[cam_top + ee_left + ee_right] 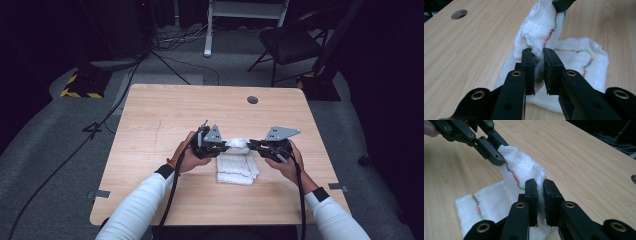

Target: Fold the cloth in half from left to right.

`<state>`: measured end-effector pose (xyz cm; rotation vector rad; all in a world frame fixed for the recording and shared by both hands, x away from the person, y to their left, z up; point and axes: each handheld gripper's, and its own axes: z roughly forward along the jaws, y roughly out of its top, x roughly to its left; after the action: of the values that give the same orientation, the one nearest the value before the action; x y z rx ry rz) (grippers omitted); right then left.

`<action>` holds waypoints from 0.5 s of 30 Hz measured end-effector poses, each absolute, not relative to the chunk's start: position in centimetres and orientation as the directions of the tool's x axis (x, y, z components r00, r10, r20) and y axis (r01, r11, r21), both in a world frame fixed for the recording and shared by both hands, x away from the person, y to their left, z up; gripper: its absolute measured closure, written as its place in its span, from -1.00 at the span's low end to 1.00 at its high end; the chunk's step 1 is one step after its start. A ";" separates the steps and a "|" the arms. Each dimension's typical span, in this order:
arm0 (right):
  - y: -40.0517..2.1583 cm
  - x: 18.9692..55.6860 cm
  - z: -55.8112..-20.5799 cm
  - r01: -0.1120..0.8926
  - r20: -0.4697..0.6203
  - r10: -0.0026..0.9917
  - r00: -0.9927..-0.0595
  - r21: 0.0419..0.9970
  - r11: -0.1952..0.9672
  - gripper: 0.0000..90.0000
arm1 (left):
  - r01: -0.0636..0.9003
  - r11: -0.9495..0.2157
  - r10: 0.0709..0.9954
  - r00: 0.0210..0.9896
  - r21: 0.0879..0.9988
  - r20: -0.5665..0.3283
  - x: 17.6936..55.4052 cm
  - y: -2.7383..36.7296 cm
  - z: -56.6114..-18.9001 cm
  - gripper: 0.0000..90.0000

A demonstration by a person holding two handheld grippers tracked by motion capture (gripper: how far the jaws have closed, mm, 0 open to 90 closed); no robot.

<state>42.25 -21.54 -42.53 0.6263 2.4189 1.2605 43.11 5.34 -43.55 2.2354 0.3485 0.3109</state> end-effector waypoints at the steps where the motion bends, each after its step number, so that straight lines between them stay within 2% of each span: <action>1: -21.6 42.1 -42.6 0.220 -0.098 0.521 -0.848 0.830 0.513 0.84 | 0.146 -0.612 0.348 0.932 0.777 0.099 42.9 5.4 -43.6 0.78; 15: -21.7 39.6 -43.7 0.213 -0.070 0.455 -0.888 0.814 0.540 0.84 | 0.129 -0.636 0.304 0.948 0.761 0.094 40.9 5.7 -44.3 0.78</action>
<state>39.62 -21.70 -43.70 0.5570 2.5069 1.2699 40.94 5.69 -44.30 2.2621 0.3034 0.2701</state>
